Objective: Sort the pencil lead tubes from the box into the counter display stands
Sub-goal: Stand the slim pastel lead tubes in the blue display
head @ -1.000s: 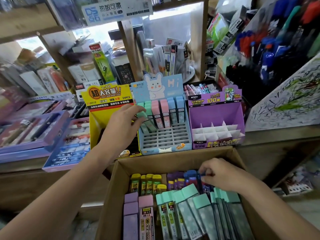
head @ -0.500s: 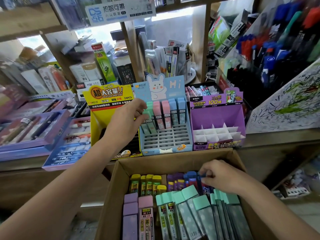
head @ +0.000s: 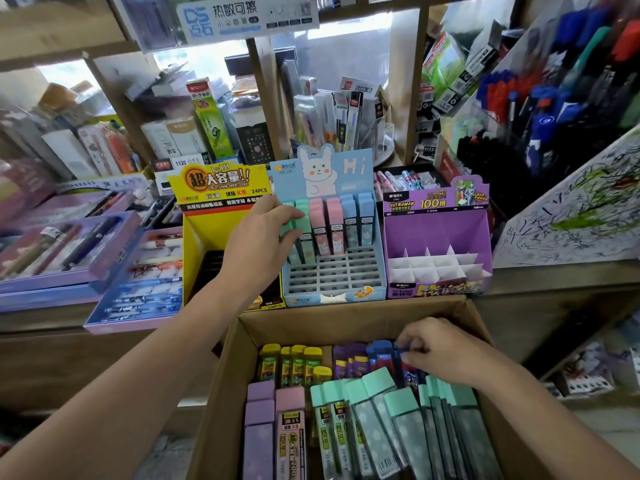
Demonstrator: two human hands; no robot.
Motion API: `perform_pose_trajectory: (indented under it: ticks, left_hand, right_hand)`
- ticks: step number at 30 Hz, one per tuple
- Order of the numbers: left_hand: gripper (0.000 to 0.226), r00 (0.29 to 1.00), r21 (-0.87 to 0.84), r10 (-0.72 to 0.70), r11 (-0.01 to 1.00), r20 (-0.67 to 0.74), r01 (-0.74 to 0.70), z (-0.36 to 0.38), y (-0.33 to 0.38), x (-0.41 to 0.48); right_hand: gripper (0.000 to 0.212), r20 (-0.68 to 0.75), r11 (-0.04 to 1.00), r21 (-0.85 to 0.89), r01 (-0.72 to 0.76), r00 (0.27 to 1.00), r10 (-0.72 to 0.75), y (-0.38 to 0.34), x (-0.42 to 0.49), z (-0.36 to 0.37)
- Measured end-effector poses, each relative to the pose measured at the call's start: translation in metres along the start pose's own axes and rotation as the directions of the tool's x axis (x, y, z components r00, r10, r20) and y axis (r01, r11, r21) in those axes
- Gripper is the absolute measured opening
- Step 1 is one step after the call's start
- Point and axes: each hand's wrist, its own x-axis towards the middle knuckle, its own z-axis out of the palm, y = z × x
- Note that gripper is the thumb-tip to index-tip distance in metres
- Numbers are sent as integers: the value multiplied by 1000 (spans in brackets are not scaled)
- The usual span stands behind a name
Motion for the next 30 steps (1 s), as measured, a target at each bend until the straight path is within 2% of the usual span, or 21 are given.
perform_pose_trajectory:
  ticks: [3,7,13,17,22,25,30]
  left_hand:
    - [36,999,-46,-12,999,-33,10,-3,4,-12]
    - [20,998,-173,-52,984,-19,48,-7,11,-44]
    - [17,957,-288,-128,936,261,204,-8,16,-114]
    - [19,837,-305,-197,869,510,391,-7,17,-163]
    - [23,635,-191,-194,853,747,486,-7,16,-213]
    - [28,533,-90,-231,856,814,508,-10,15,-231]
    - [32,448,19,-289,857,846,515,-11,18,-246]
  right_hand:
    - [18,-10,1000,13,23,1000,-23,-1,0,0]
    - [17,-41,996,50,80,996,-78,-8,-4,-3]
    - [14,-21,983,59,171,985,-170,-34,-26,-2]
    - [21,83,973,-16,230,970,-228,-56,-46,19]
    - [27,255,951,-68,300,927,-274,-75,-67,49]
    - [28,306,940,-91,330,907,-289,-82,-74,65]
    - [31,339,924,-112,365,888,-310,-93,-78,85]
